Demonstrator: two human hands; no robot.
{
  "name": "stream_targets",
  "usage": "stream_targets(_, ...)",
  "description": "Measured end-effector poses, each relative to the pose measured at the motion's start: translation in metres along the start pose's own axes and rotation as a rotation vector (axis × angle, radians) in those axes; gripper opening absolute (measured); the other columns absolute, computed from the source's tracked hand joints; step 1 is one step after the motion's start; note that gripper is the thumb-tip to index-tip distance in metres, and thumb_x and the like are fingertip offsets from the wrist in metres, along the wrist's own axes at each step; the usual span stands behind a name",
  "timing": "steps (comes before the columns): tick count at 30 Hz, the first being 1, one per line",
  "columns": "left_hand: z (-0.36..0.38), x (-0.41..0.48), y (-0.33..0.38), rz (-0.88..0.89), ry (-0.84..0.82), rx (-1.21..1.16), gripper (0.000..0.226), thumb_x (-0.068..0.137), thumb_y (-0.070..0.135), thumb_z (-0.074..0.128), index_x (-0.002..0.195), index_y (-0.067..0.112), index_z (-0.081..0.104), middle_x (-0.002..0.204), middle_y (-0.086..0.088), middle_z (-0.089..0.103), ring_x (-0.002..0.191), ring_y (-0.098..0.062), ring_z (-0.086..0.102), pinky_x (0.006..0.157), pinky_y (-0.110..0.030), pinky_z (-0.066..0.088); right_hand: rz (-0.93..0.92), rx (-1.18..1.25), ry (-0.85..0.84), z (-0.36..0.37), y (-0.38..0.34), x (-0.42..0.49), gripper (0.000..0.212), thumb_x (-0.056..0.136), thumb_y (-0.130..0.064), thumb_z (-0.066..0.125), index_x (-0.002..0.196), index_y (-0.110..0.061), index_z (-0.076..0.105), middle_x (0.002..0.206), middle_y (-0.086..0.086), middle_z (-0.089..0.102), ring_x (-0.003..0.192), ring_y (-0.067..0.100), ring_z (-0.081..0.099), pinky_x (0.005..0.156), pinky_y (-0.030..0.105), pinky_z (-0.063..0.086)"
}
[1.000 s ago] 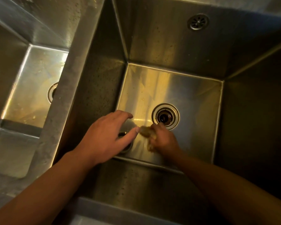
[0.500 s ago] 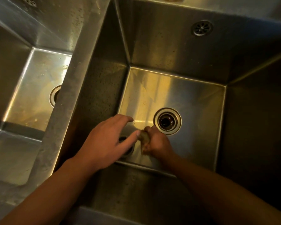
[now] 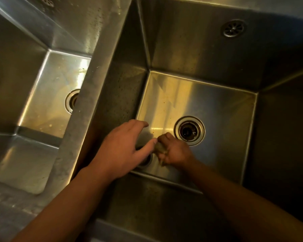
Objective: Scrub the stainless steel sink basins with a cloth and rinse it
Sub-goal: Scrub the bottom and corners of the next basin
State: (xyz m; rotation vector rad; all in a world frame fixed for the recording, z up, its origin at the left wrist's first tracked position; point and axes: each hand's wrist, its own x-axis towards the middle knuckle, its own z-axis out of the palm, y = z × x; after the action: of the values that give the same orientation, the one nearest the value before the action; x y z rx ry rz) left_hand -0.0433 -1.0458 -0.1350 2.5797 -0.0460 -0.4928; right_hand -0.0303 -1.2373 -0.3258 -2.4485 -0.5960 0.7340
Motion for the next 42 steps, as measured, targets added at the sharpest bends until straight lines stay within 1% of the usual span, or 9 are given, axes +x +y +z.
stream_targets(8, 0.002, 0.003, -0.001, -0.011, 0.018, 0.001, 0.049, 0.095, 0.061, 0.045, 0.135, 0.034, 0.048, 0.122, 0.017, 0.055, 0.105, -0.001, 0.052, 0.088, -0.029, 0.049, 0.12, -0.055, 0.151, 0.018, -0.029, 0.05, 0.042, 0.088, -0.045, 0.06, 0.122, -0.024, 0.048, 0.112, 0.006, 0.052, 0.081, 0.031, 0.066, 0.059, 0.032, 0.044)
stream_targets(11, 0.002, 0.003, -0.003, 0.009, 0.033, 0.004, 0.045, 0.094, 0.062, 0.044, 0.13, 0.036, 0.05, 0.116, 0.017, 0.055, 0.102, -0.001, 0.053, 0.086, -0.028, 0.048, 0.145, -0.008, 0.22, 0.0, -0.025, 0.072, 0.031, 0.093, -0.043, 0.054, 0.117, -0.025, 0.047, 0.11, 0.006, 0.051, 0.082, 0.033, 0.066, 0.063, 0.038, 0.052)
stream_targets(16, 0.003, 0.003, -0.006, -0.007, 0.038, 0.002, 0.055, 0.094, 0.066, 0.039, 0.137, 0.033, 0.047, 0.127, 0.017, 0.053, 0.112, 0.001, 0.051, 0.092, -0.028, 0.047, 0.186, 0.009, 0.327, -0.042, 0.0, 0.106, 0.037, 0.09, -0.035, 0.062, 0.121, -0.02, 0.049, 0.118, 0.009, 0.052, 0.092, 0.036, 0.063, 0.076, 0.044, 0.055)
stream_targets(19, 0.002, 0.004, -0.007, -0.018, 0.05, -0.035, 0.052, 0.095, 0.062, 0.043, 0.138, 0.032, 0.048, 0.129, 0.016, 0.054, 0.114, -0.001, 0.051, 0.094, -0.029, 0.047, 0.236, -0.013, 0.376, -0.066, 0.016, 0.119, 0.037, 0.092, -0.033, 0.061, 0.124, -0.016, 0.052, 0.121, 0.012, 0.052, 0.094, 0.035, 0.061, 0.073, 0.037, 0.051)
stream_targets(22, 0.002, 0.005, -0.007, -0.026, 0.061, -0.047, 0.05, 0.097, 0.058, 0.045, 0.138, 0.031, 0.049, 0.129, 0.014, 0.055, 0.114, -0.001, 0.051, 0.094, -0.028, 0.046, 0.171, -0.095, 0.298, -0.074, 0.019, 0.111, 0.046, 0.09, -0.032, 0.065, 0.13, -0.015, 0.048, 0.125, 0.012, 0.051, 0.097, 0.032, 0.061, 0.073, 0.033, 0.045)
stream_targets(28, 0.002, 0.004, -0.003, -0.025, 0.027, -0.048, 0.049, 0.098, 0.054, 0.047, 0.14, 0.029, 0.048, 0.131, 0.012, 0.055, 0.115, -0.004, 0.052, 0.093, -0.029, 0.046, 0.063, -0.065, -0.106, -0.048, 0.019, 0.035, 0.061, 0.079, -0.029, 0.075, 0.13, -0.026, 0.042, 0.126, 0.002, 0.05, 0.099, 0.026, 0.06, 0.08, 0.041, 0.054)
stream_targets(34, 0.004, 0.003, 0.0, -0.006, 0.009, -0.036, 0.047, 0.097, 0.053, 0.048, 0.138, 0.029, 0.05, 0.131, 0.011, 0.056, 0.114, -0.005, 0.052, 0.089, -0.025, 0.042, -0.175, -0.149, -0.28, -0.011, 0.034, -0.051, 0.049, 0.088, -0.032, 0.065, 0.133, -0.024, 0.048, 0.128, 0.001, 0.052, 0.103, 0.02, 0.059, 0.085, 0.037, 0.053)
stream_targets(37, 0.004, 0.002, 0.002, -0.013, 0.001, -0.05, 0.048, 0.097, 0.053, 0.048, 0.139, 0.029, 0.049, 0.132, 0.012, 0.055, 0.113, -0.004, 0.052, 0.088, -0.025, 0.043, -0.109, -0.158, -0.373, -0.01, 0.055, -0.073, 0.049, 0.088, -0.045, 0.058, 0.133, -0.034, 0.04, 0.132, -0.005, 0.047, 0.111, 0.017, 0.054, 0.091, 0.034, 0.049)
stream_targets(42, 0.007, 0.001, 0.004, 0.012, -0.03, -0.046, 0.048, 0.097, 0.053, 0.048, 0.138, 0.028, 0.05, 0.132, 0.009, 0.056, 0.115, -0.008, 0.054, 0.089, -0.029, 0.046, 0.008, -0.315, -0.372, -0.025, 0.083, -0.101, 0.065, 0.089, -0.044, 0.058, 0.144, -0.024, 0.032, 0.143, 0.006, 0.041, 0.117, 0.028, 0.055, 0.095, 0.037, 0.048)
